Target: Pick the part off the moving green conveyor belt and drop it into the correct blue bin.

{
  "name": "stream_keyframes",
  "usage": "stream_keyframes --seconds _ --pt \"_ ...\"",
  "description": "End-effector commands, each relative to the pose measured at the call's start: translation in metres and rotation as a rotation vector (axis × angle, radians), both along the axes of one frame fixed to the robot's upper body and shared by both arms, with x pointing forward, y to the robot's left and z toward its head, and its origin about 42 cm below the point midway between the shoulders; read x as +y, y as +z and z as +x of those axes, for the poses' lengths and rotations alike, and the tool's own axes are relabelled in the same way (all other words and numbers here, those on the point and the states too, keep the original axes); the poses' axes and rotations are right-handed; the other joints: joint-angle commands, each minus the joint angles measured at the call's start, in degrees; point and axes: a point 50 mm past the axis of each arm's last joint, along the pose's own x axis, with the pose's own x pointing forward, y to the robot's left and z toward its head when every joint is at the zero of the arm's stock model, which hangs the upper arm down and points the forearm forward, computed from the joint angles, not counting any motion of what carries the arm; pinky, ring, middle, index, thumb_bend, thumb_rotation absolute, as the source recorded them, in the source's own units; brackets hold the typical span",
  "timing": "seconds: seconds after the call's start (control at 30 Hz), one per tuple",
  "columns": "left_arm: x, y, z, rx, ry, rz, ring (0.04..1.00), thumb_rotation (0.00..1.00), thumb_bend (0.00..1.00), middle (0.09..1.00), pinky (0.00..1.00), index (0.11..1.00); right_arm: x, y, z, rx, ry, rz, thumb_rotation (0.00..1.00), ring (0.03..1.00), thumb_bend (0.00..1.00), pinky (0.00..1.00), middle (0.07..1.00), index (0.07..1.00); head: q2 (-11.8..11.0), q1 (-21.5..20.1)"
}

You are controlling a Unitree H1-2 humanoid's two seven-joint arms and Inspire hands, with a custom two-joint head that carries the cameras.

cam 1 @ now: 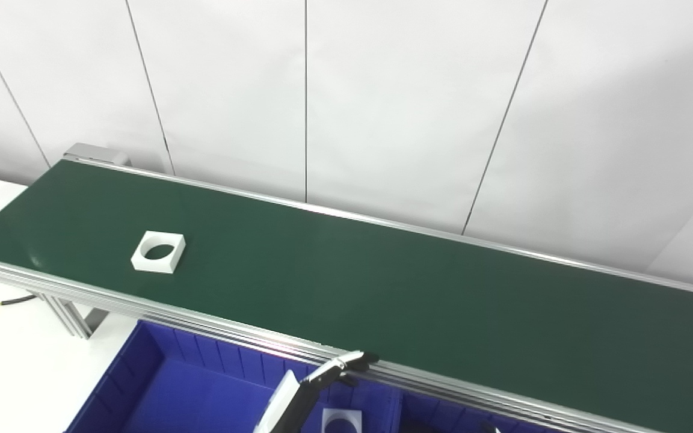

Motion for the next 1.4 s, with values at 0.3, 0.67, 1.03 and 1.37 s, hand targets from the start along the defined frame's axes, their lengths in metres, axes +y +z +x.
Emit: stream_keyframes --seconds 0.3,0.67,1.03,1.37 --pt "0.029 0.040 0.032 -0.158 0.011 0.036 0.795 0.70 0.79 0.840 0.69 0.820 -0.001 0.010 0.011 -0.087 0.010 0.018 0.30 0.824 0.46 0.85 0.806 0.888 0.4 -0.4" --pt "0.059 0.068 0.069 -0.215 0.008 0.083 0.821 0.70 0.74 0.863 0.73 0.833 -0.002 0.010 0.011 -0.093 -0.006 0.017 0.34 0.818 0.47 0.83 0.798 0.882 -0.1 0.3" --pt "0.091 0.084 0.111 -0.265 0.047 0.227 0.862 0.71 0.71 0.888 0.81 0.861 -0.008 0.011 0.010 -0.103 -0.016 -0.006 0.37 0.803 0.48 0.82 0.778 0.874 0.2 -0.6" --pt "0.098 0.082 0.131 -0.244 0.072 0.277 0.900 0.67 0.68 0.911 0.85 0.883 -0.009 0.012 0.009 -0.103 -0.019 0.010 0.33 0.788 0.52 0.80 0.761 0.855 0.5 -2.4"
